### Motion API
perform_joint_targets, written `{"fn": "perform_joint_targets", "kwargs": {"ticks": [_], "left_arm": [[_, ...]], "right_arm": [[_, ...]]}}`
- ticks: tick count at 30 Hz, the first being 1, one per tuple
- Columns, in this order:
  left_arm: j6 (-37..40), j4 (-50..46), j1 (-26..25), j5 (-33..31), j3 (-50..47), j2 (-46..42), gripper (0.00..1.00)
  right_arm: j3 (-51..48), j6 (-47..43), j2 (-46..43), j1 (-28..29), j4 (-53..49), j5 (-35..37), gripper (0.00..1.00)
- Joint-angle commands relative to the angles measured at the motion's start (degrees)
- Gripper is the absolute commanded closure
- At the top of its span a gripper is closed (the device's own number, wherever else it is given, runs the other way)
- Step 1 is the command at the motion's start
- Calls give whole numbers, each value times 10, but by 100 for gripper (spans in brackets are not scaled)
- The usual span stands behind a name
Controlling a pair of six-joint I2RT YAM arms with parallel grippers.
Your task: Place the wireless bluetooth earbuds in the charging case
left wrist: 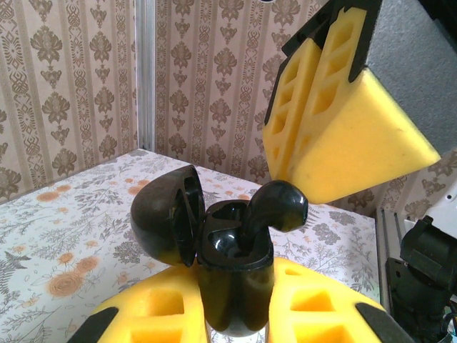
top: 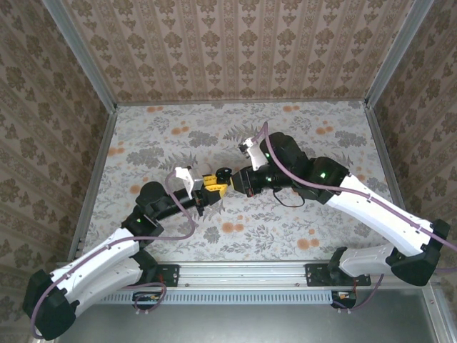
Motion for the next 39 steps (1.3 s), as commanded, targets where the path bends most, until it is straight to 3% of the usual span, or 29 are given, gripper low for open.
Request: {"fn": "perform_joint_targets", "kwargs": {"ticks": [1,39], "left_arm": [[-9,20,1,13,15,0,100],[-11,20,0,15,10,-4,100]], "right_arm": [[-6,13,6,5,20,-23,87],[13,9,38,10,35,-42,87]]}}
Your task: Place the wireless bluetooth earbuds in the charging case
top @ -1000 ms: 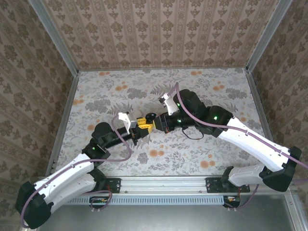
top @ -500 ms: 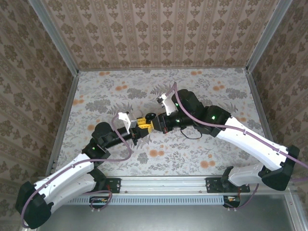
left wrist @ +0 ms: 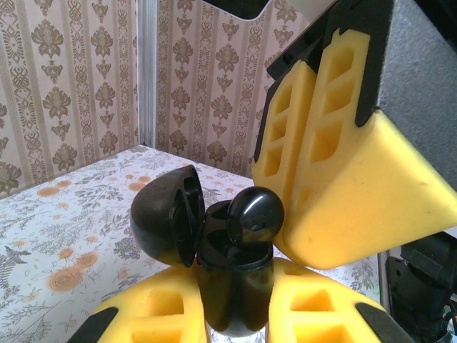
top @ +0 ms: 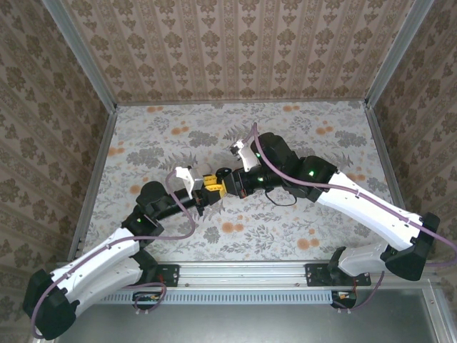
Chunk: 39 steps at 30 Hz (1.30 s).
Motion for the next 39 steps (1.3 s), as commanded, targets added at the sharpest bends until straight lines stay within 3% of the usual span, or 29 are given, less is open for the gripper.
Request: {"fn": "perform_joint_targets", "kwargs": {"ticks": [1,11,32,39], "left_arm": [[-8,23,-1,15,10,-5,100],[-7,13,0,13,11,-16,100],[-7,8,0,23,12,-20,100],[9,2,-1,16,8,-21,100]], "right_arm": [[14,-3,4,3,4,-4,87],[32,-32,-42,-6,-33,9,77],[58,-43,27,-10,-19,-31,87],[57,-36,-12,-12,-31,20,78]]}}
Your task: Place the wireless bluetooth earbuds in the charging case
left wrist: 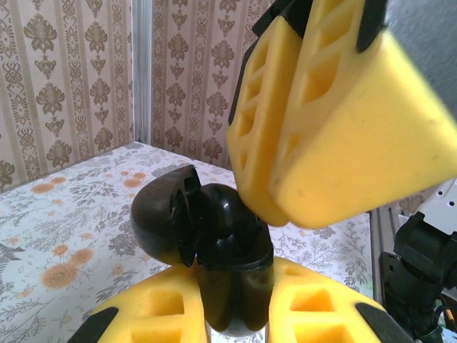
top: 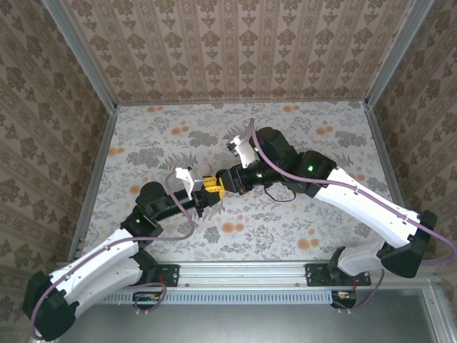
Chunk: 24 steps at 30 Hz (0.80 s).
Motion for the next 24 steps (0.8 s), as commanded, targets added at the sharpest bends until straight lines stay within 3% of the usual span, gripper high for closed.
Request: {"fn": "perform_joint_targets", "kwargs": {"ticks": [1,13,24], "left_arm": [[11,16,-1,7,8,-11,100],[13,22,0,16,14,8,100],[19,20,-1,22,21,21,100]], "right_arm": [[16,0,-33,-4,-9,31,76],[34,-41,9,6,-47,39,60],[64,-74,52,13,-67,66,60]]}}
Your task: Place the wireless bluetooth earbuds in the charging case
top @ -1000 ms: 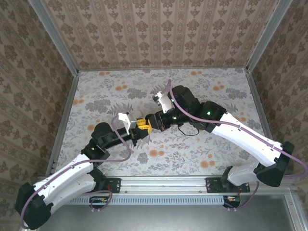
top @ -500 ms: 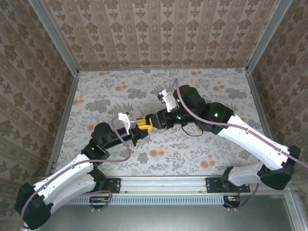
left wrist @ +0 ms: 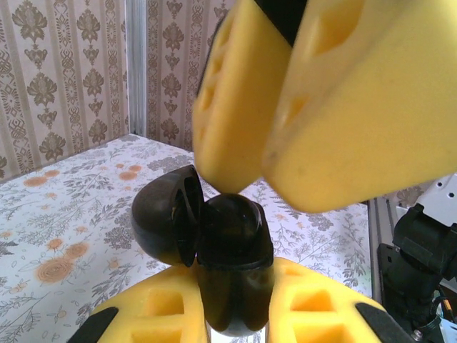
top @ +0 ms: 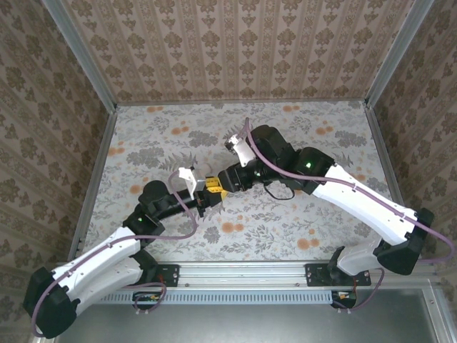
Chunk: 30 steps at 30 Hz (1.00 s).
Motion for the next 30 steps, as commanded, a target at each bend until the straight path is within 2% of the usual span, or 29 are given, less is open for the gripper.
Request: {"fn": "perform_joint_targets", "kwargs": {"ticks": [1,16,23,30], "left_arm": [[14,14,0,15,22,1,100],[22,7,5,12,22,-4,100],[22,8,6,13,25,-5,100],[22,7,7,12,24,-6,100]], "right_arm": [[25,-25,25,8,-27,26,60],[56,-50,46,32,-95,100,64],[57,-52,44,32,-99,100,77],[66,-51,43,32,-97,102,84]]}}
